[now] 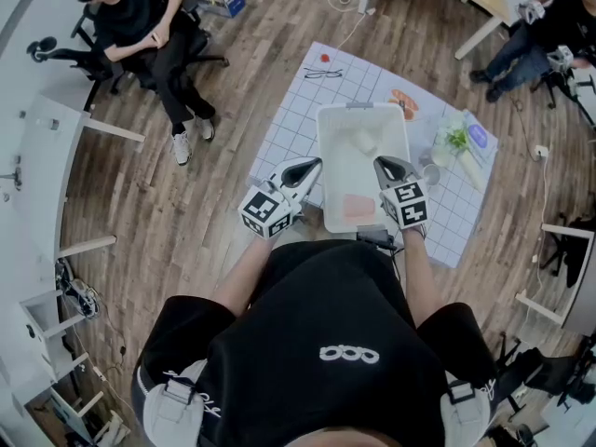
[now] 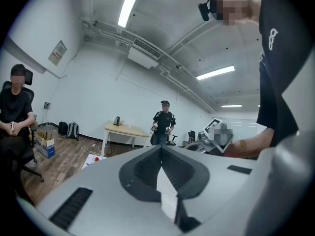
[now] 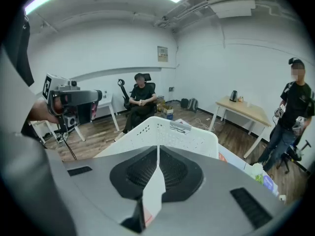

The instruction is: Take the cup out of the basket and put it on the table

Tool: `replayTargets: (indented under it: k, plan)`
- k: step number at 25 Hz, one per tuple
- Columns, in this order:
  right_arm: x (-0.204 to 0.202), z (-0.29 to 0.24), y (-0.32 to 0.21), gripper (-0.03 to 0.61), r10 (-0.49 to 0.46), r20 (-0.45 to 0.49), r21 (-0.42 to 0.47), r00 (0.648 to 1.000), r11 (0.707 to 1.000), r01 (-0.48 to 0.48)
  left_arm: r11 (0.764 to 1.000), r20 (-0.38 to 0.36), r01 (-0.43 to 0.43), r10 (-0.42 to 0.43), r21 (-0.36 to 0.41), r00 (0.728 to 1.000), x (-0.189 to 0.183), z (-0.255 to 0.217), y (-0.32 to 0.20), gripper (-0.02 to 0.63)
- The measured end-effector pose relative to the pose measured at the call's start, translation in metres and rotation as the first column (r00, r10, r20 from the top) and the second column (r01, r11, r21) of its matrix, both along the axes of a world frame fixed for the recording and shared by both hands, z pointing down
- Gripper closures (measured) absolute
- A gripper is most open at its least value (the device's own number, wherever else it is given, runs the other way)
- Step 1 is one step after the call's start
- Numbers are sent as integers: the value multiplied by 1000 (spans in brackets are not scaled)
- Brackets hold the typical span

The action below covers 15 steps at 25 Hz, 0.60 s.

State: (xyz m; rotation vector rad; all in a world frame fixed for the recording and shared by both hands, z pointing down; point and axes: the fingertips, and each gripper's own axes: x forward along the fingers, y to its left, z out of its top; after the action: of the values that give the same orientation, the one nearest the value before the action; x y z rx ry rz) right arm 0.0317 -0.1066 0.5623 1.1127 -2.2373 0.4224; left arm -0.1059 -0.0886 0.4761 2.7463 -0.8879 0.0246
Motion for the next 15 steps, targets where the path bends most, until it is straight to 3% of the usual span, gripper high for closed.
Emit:
replayTargets:
  k: [4,7,10,15]
  plan:
    - [-12,34,-29,551,-65,-119,-40,991,997,61,1000,3,1,-1,-5,1000,-8,2,-3,606]
    - [-24,69,-51,551,-169,-251,-85,953,985,153,1000,-2,8,-8,-10,1000,-21,5,-9,606]
    - [-36,105,-65,546,-331,-392,-151,858,943,295,1000,-12,14,-14,-19,1000,-35,9,-16,606]
    - [-42,161,-82,486,-541,-552,-288,634,838,463,999,-22,16,-17,-37,1000,-53,14,-26,606]
